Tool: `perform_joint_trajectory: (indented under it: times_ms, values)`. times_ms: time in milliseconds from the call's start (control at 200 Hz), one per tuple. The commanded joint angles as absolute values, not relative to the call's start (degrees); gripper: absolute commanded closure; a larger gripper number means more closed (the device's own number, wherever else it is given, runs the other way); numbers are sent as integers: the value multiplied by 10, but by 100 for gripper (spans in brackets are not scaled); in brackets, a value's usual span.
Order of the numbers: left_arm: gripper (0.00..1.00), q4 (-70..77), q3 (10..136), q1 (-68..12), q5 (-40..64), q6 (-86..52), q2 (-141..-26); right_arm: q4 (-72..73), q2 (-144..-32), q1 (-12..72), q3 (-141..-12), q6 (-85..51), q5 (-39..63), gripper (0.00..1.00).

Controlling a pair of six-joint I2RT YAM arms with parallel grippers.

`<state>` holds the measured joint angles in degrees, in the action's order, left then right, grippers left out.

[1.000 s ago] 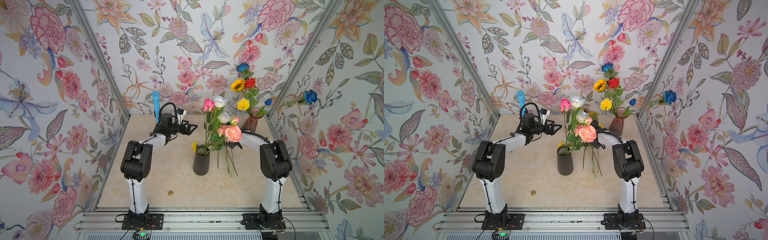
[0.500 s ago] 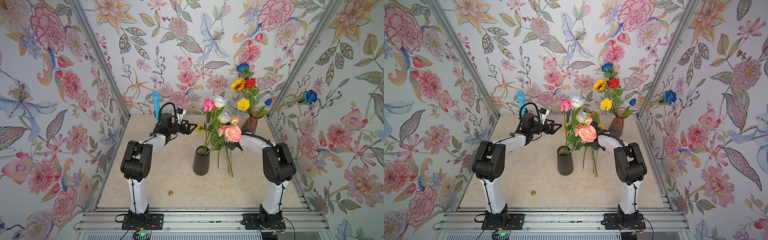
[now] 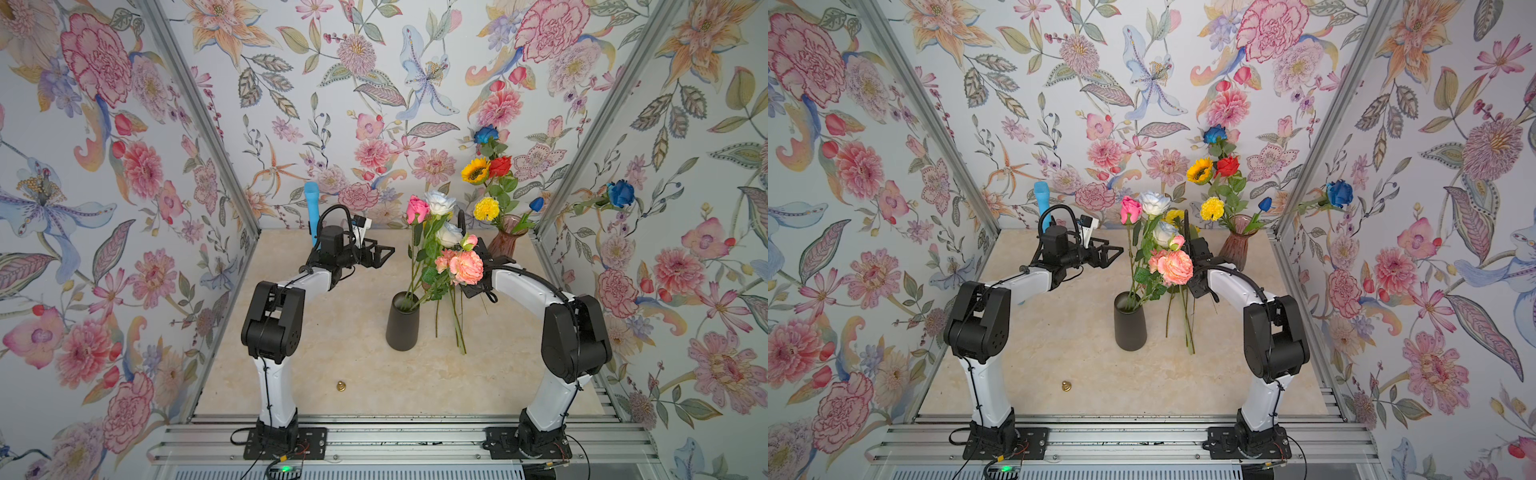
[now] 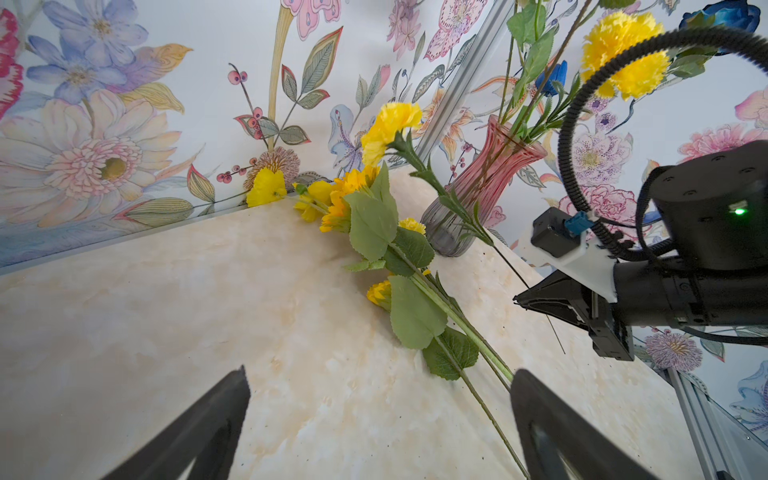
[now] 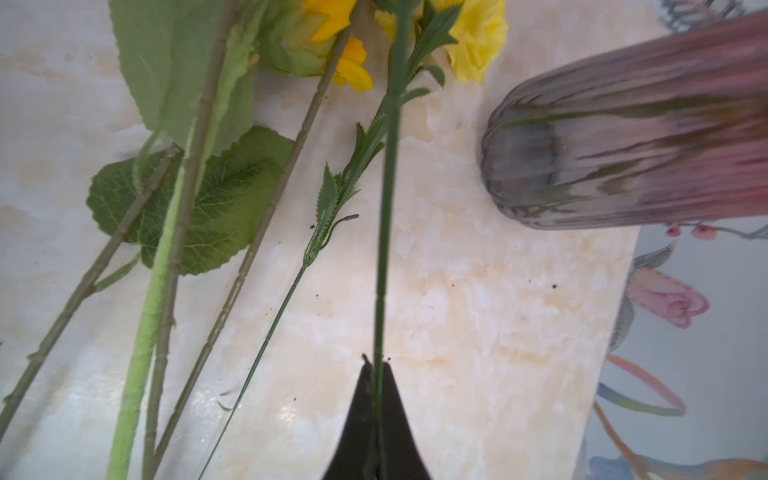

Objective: Pick out yellow flowers from the vase
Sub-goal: Adjust the flower at the center of the board, then pick up the flower from the vase.

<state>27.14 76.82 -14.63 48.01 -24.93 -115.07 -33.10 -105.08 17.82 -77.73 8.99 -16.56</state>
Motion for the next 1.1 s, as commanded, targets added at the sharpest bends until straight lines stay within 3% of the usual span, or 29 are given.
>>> perform_joint_trajectory:
  times_ms: [0,135,220,390,520,585,726,856,1096]
  values:
    - [0,285,757,-148,494,-253,-1141,-336,-1062,152,-753,1,-97,100]
    - [0,284,762,-149,495,-255,-1143,-328,-1079,153,-737,-19,-82,100]
    - [0,283,763,-149,494,-254,-1140,-328,-1094,156,-733,-18,-75,94]
    - [0,274,764,-150,489,-249,-1137,-328,-1095,173,-728,-12,-83,80]
    - [0,271,765,-152,486,-247,-1136,-327,-1070,173,-721,-17,-89,62]
    - [0,269,765,-151,485,-245,-1136,-326,-1048,172,-715,-17,-92,57]
    - [0,266,765,-153,483,-242,-1136,-326,-978,173,-699,-21,-98,36]
    - [0,268,763,-153,481,-239,-1135,-306,-894,170,-672,-23,-115,28]
    - [0,303,741,-153,484,-246,-1130,-88,-724,76,-542,-33,-84,9]
